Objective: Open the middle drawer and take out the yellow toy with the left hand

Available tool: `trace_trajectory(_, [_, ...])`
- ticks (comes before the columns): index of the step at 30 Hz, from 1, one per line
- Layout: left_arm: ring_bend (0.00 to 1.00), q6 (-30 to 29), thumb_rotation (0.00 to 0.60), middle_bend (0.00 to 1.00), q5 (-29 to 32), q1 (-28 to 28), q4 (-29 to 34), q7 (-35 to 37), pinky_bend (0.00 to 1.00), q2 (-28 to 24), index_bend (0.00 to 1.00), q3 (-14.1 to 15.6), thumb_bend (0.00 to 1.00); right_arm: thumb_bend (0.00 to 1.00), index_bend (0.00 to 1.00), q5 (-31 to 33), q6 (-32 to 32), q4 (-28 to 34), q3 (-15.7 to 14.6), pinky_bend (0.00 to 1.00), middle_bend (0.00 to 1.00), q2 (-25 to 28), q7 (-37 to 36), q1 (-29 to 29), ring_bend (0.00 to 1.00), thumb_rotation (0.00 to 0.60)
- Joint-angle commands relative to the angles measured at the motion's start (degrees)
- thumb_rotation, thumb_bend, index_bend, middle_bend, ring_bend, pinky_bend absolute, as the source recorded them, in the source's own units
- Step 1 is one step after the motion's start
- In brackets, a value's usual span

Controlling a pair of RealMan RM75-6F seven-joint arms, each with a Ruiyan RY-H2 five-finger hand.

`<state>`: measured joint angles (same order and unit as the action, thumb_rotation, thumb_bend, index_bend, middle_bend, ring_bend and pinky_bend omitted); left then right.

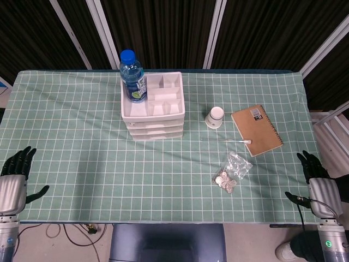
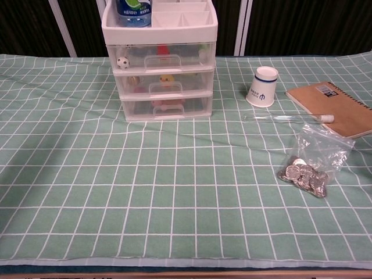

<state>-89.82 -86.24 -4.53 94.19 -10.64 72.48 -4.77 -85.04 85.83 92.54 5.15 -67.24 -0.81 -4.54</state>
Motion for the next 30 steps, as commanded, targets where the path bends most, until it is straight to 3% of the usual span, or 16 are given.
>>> trace_trajectory(1, [0.81, 0.7, 0.600, 0.78, 0.7, -1.5, 3.1, 3.1, 0.85, 0.3, 0.07, -2.1, 0.33, 0.06, 0.00, -0.1, -0.2, 0.0, -0.1, 0.22, 0.00, 0.0, 0.0, -0.1, 0.00, 0.600])
trace_trajectory(3, [0.91, 4.4, 0.600, 0.87, 4.2, -3.3, 7.2, 4.3, 0.93, 0.3, 0.10, -3.6, 0.39, 0.06, 0.00, 0.0, -0.3, 0.1, -0.1, 0.22, 0.00, 0.0, -0.1, -0.1, 0.00, 0.600])
trace_trajectory(6, [0.98, 10.7, 0.600, 0.94, 10.6, -6.2, 13.7, 4.8, 0.99, 0.4, 0.11, -5.7, 0.44, 0.06, 0.00, 0.1, -0.4, 0.2, -0.1, 0.22, 0.00, 0.1, -0.3, -0.1, 0.00, 0.600])
trace_trajectory(12, [1.00, 20.8, 0.600, 0.98, 23.7, -12.8, 19.6, 4.1, 1.00, 3.7, 0.11, -9.8, 0.46, 0.06, 0.00, 0.9, -1.0, 0.2, 0.1, 0.22, 0.00, 0.3, -1.1, -0.1, 0.00, 0.600])
trace_trajectory(25, [1.00, 29.4, 0.600, 0.99, 44.6, -25.2, 14.7, 2.1, 1.00, 17.8, 0.11, -16.2, 0.47, 0.06, 0.00, 2.3, -2.3, 0.9, 0.4, 0.22, 0.00, 1.1, -3.4, -0.3, 0.00, 0.600])
trace_trajectory(30, [1.00, 30.8, 0.600, 0.99, 47.8, -29.1, 10.3, 2.1, 1.00, 22.3, 0.11, -17.7, 0.48, 0.06, 0.00, 2.9, -2.9, 1.3, 0.4, 0.22, 0.00, 1.5, -4.2, -0.3, 0.00, 0.600])
